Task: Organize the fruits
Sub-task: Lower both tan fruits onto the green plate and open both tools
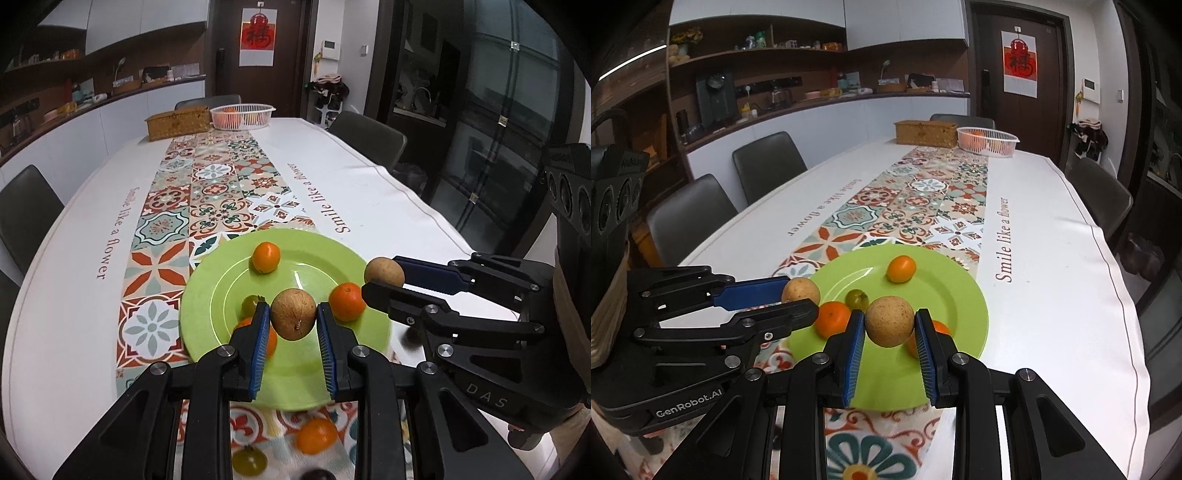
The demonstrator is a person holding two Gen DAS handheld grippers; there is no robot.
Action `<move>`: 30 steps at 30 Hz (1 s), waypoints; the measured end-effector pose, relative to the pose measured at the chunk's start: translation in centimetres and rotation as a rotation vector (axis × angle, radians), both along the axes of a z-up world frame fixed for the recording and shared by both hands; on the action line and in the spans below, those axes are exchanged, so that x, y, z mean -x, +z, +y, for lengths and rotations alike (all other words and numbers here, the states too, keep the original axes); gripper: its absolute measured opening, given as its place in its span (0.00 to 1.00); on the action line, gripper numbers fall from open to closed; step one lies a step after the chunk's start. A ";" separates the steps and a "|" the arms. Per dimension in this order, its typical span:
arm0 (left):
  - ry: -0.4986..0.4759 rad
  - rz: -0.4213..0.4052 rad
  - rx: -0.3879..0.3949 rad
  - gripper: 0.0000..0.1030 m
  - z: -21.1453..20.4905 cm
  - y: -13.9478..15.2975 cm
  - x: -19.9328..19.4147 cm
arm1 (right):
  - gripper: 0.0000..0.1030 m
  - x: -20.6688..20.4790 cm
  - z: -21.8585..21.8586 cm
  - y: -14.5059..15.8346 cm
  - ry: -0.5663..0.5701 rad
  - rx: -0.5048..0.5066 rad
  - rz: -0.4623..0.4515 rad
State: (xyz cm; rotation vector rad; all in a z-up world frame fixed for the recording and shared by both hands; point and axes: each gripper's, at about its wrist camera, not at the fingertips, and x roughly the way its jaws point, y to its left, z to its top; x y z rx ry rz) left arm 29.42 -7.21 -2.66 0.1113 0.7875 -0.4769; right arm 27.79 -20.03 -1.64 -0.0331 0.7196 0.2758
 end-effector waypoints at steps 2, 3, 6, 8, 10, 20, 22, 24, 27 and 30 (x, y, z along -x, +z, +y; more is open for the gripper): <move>0.002 0.011 0.000 0.25 -0.1 -0.4 -0.8 | 0.28 -1.1 -0.3 -0.4 -0.008 -0.004 0.016; 0.004 0.019 0.001 0.25 -0.2 -0.8 -1.4 | 0.28 -1.4 -0.4 -0.6 -0.011 -0.007 0.023; 0.006 0.031 -0.002 0.25 -0.4 -1.3 -2.5 | 0.28 -2.7 -0.7 -1.3 -0.022 -0.014 0.046; 0.005 0.041 -0.004 0.25 -0.5 -1.7 -3.2 | 0.28 -3.4 -0.8 -1.7 -0.029 -0.019 0.060; 0.004 0.051 -0.009 0.25 -0.7 -2.0 -3.8 | 0.28 -4.1 -1.0 -2.2 -0.032 -0.024 0.075; 0.010 0.076 -0.009 0.26 -0.6 -2.9 -5.3 | 0.28 -5.8 -0.8 -3.4 -0.038 -0.020 0.103; 0.008 0.077 -0.005 0.28 -0.6 -2.9 -5.2 | 0.28 -5.9 -0.9 -3.4 -0.039 -0.019 0.102; 0.009 0.074 -0.009 0.31 -0.6 -2.9 -5.2 | 0.29 -5.8 -0.9 -3.3 -0.037 -0.022 0.102; 0.014 0.071 -0.011 0.31 -0.4 -2.7 -4.8 | 0.29 -5.7 -1.0 -3.2 -0.041 -0.018 0.098; 0.024 0.064 -0.014 0.31 -0.1 -2.4 -4.2 | 0.29 -5.1 -1.2 -2.9 -0.044 -0.017 0.089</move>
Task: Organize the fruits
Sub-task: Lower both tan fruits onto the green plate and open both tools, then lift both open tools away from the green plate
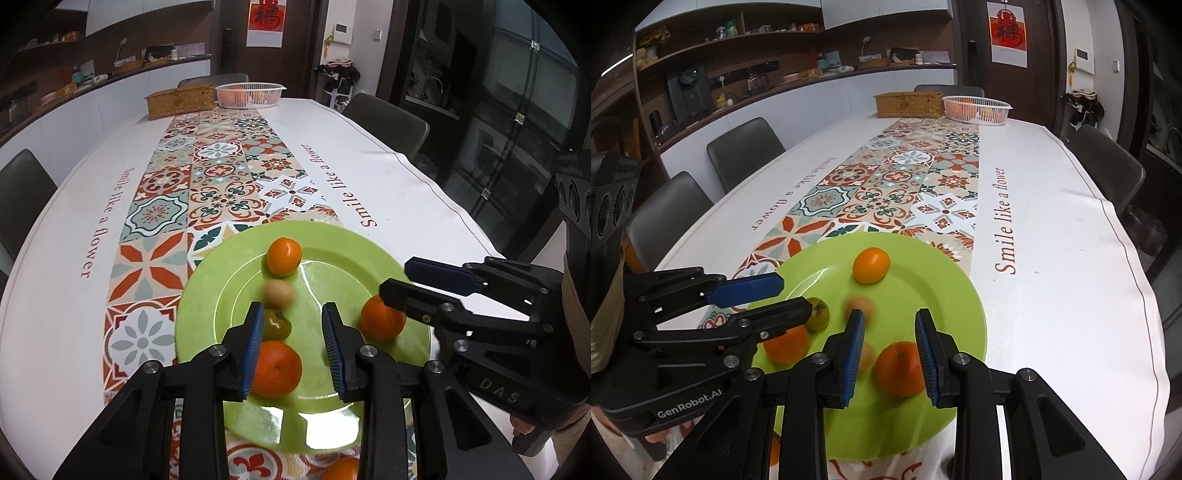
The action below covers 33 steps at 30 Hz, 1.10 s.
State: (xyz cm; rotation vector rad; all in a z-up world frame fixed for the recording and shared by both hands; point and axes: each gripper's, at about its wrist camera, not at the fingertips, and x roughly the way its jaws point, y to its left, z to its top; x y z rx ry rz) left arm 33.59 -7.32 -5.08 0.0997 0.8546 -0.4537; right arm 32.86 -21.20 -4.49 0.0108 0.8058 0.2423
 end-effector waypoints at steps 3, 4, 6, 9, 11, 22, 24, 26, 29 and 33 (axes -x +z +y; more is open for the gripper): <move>0.008 -0.020 -0.003 0.31 0.3 0.6 1.1 | 0.29 1.0 -0.1 0.5 -0.004 0.004 -0.017; 0.011 -0.027 -0.006 0.31 0.3 0.8 1.4 | 0.29 1.2 -0.1 0.6 -0.004 0.006 -0.023; 0.018 -0.048 -0.008 0.31 0.5 1.6 2.4 | 0.29 2.1 0.0 1.3 -0.005 0.013 -0.040; 0.028 -0.072 0.000 0.31 0.8 2.7 3.7 | 0.29 3.4 0.0 2.2 -0.005 0.009 -0.062; 0.028 -0.083 0.001 0.31 1.0 3.4 4.5 | 0.29 4.3 0.1 2.9 -0.004 0.001 -0.073; 0.043 -0.184 -0.014 0.40 3.4 7.4 10.6 | 0.31 10.1 2.2 6.4 0.005 0.024 -0.155; 0.048 -0.194 -0.014 0.44 4.0 7.9 11.7 | 0.32 11.3 2.8 7.0 0.007 0.032 -0.175; 0.053 -0.201 -0.014 0.44 4.5 8.2 12.5 | 0.32 12.4 3.4 7.5 0.016 0.036 -0.183; 0.061 -0.216 -0.019 0.47 5.4 8.6 13.8 | 0.37 13.7 4.2 7.9 0.024 0.039 -0.194; 0.067 -0.233 -0.023 0.54 6.5 9.0 15.6 | 0.39 15.3 5.3 8.2 0.032 0.039 -0.202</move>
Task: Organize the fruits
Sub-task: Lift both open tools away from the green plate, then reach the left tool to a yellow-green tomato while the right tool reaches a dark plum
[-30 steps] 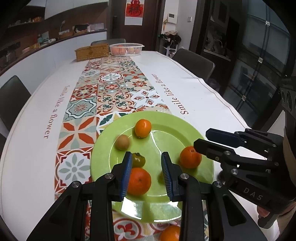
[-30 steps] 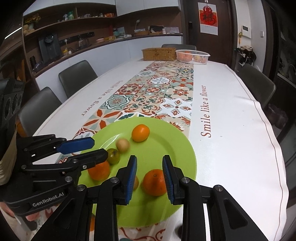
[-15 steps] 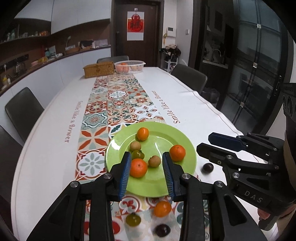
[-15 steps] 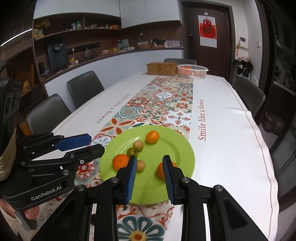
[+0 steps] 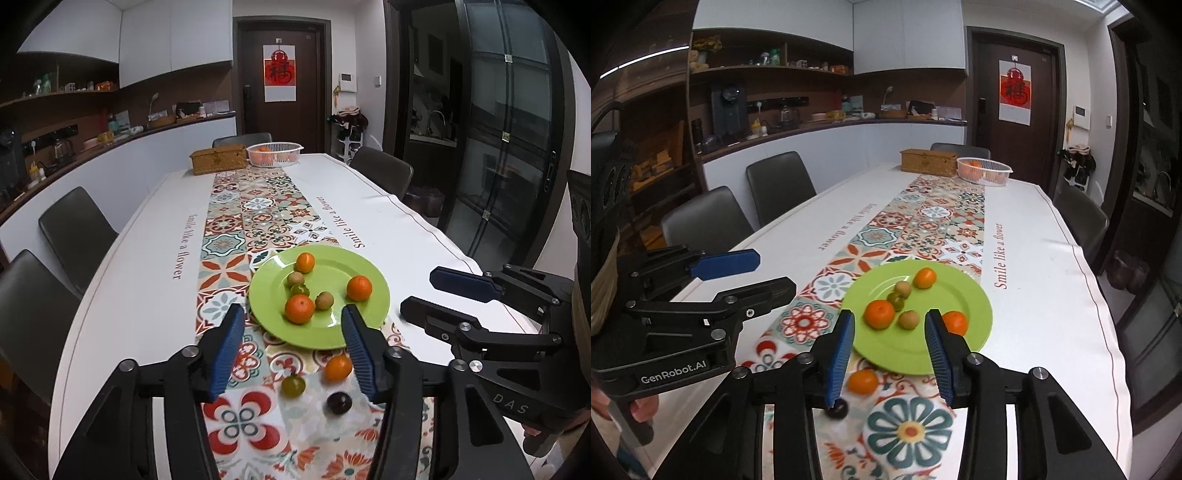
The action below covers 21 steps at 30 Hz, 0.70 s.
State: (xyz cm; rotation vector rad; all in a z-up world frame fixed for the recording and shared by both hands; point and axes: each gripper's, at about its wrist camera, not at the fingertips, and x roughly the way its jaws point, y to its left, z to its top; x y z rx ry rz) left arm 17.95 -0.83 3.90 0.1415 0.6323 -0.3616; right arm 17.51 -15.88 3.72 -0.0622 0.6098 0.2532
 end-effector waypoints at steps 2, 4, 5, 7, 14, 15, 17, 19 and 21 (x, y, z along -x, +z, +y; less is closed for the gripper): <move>0.003 -0.002 -0.001 0.56 0.5 0.0 0.5 | 0.39 0.6 0.4 0.0 0.001 -0.005 0.003; 0.005 -0.001 -0.003 0.57 1.2 -0.2 1.1 | 0.39 1.1 0.9 -0.2 0.003 -0.012 0.010; 0.005 0.000 -0.005 0.57 1.5 -0.3 1.3 | 0.39 1.4 1.1 -0.3 0.002 -0.014 0.013; 0.003 0.002 -0.013 0.59 2.0 -0.7 1.8 | 0.41 1.8 1.5 -0.7 0.002 -0.017 0.024; -0.025 0.011 -0.028 0.60 3.6 -2.3 2.4 | 0.44 2.7 3.2 -2.3 -0.010 -0.005 0.050; -0.033 0.010 -0.031 0.60 3.9 -2.6 2.4 | 0.44 2.7 3.5 -2.5 -0.012 -0.004 0.055; -0.051 0.010 -0.039 0.60 4.3 -3.1 2.3 | 0.44 2.8 3.8 -3.0 -0.015 -0.003 0.065; -0.075 0.016 -0.050 0.60 4.5 -3.8 2.0 | 0.44 2.7 4.2 -3.5 -0.022 0.000 0.076; -0.098 0.026 -0.058 0.60 4.8 -4.6 1.6 | 0.44 2.5 4.5 -4.1 -0.031 -0.008 0.094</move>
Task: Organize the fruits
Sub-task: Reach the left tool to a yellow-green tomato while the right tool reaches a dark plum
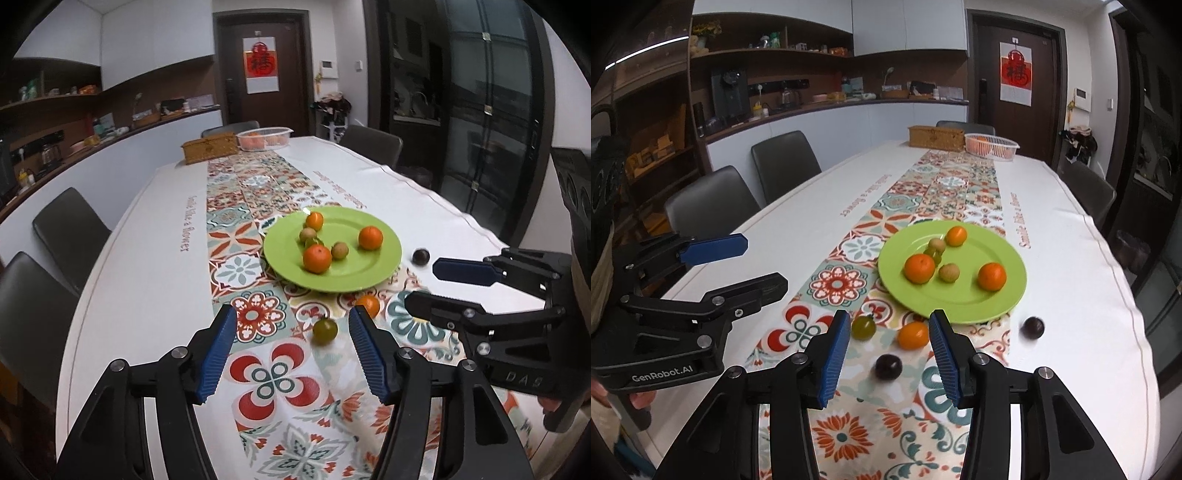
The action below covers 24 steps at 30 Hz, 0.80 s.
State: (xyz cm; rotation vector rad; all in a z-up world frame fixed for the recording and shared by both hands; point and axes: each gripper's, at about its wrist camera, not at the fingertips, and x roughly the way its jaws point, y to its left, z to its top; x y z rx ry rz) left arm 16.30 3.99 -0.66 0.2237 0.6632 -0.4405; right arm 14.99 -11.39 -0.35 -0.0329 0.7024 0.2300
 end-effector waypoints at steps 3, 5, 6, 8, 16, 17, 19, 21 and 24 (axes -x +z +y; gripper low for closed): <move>-0.030 0.006 -0.018 0.60 0.3 -1.1 -0.4 | 0.44 -0.3 0.3 -1.0 -0.020 -0.011 0.029; -0.054 0.008 -0.035 0.60 0.3 -1.8 -0.8 | 0.44 -0.5 0.5 -1.6 -0.029 -0.008 0.044; -0.069 0.010 -0.042 0.60 0.2 -2.2 -1.0 | 0.44 -0.7 0.6 -2.0 -0.033 -0.005 0.055; -0.090 0.011 -0.052 0.60 0.1 -2.7 -1.2 | 0.44 -0.9 0.8 -2.6 -0.037 0.003 0.068; -0.211 0.029 -0.094 0.60 -0.7 -5.1 -2.5 | 0.44 -1.6 1.6 -4.5 -0.048 0.039 0.114; -0.226 0.030 -0.103 0.60 -0.9 -5.5 -2.7 | 0.44 -1.7 1.6 -4.7 -0.048 0.044 0.119; -0.248 0.036 -0.112 0.60 -1.1 -6.0 -3.0 | 0.44 -1.8 1.8 -5.2 -0.049 0.056 0.127; -0.270 0.044 -0.116 0.60 -1.4 -6.6 -3.4 | 0.44 -2.0 1.9 -5.8 -0.048 0.069 0.141; -0.298 0.060 -0.125 0.60 -1.8 -7.4 -4.0 | 0.44 -2.3 1.9 -6.5 -0.050 0.070 0.159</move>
